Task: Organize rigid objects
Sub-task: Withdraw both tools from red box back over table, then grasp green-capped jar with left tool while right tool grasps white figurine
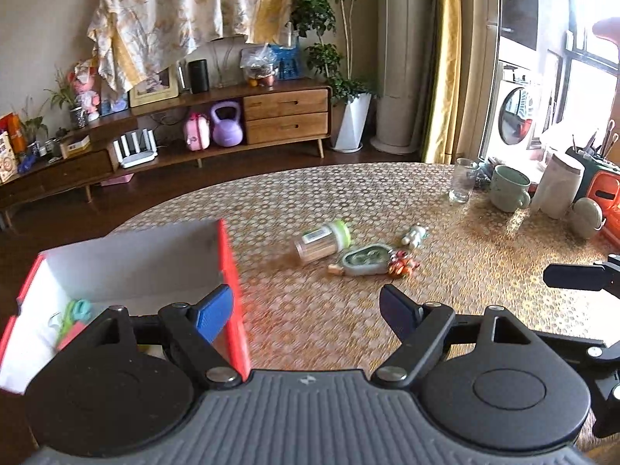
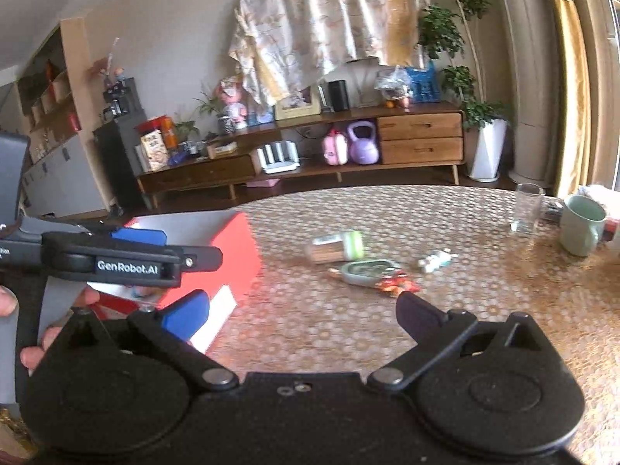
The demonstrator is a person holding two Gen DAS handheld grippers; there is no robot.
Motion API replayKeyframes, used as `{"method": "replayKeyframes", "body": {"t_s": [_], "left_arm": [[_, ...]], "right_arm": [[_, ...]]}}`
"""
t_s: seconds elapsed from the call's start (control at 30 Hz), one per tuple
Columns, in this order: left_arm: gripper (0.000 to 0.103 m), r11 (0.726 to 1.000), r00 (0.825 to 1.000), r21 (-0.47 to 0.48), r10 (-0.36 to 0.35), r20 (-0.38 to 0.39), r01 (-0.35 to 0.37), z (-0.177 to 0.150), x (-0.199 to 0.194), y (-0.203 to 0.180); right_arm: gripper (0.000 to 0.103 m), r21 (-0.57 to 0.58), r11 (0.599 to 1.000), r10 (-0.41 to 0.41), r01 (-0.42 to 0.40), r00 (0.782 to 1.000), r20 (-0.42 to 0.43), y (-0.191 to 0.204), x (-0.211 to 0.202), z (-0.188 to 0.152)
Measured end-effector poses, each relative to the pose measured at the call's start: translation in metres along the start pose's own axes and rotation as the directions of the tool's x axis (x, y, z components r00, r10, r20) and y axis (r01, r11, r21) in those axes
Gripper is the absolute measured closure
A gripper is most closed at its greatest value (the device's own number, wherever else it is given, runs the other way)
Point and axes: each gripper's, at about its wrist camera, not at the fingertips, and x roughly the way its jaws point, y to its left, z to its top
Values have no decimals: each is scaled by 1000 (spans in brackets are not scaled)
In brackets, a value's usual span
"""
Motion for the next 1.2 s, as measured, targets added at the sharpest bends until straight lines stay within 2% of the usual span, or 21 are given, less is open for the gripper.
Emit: {"method": "replayKeyframes", "body": {"t_s": [0.4, 0.53, 0.7, 0.87, 1.2], "left_arm": [[20, 1000, 999, -17, 4, -32, -4, 30, 85, -18], [20, 999, 997, -34, -4, -76, 1, 40, 120, -21], [20, 996, 988, -59, 52, -143, -61, 51, 166, -19], [20, 991, 972, -62, 102, -213, -117, 56, 208, -17], [20, 975, 962, -178, 81, -260, -130, 69, 252, -11]], "right_arm": [[1, 1, 997, -83, 83, 996, -37, -62, 41, 3], [1, 2, 993, -117, 118, 992, -52, -81, 63, 12], [5, 11, 986, -166, 168, 984, -68, -98, 95, 20], [11, 20, 978, -203, 207, 972, -115, -112, 133, 22], [15, 31, 967, -244, 252, 957, -156, -123, 183, 31]]}}
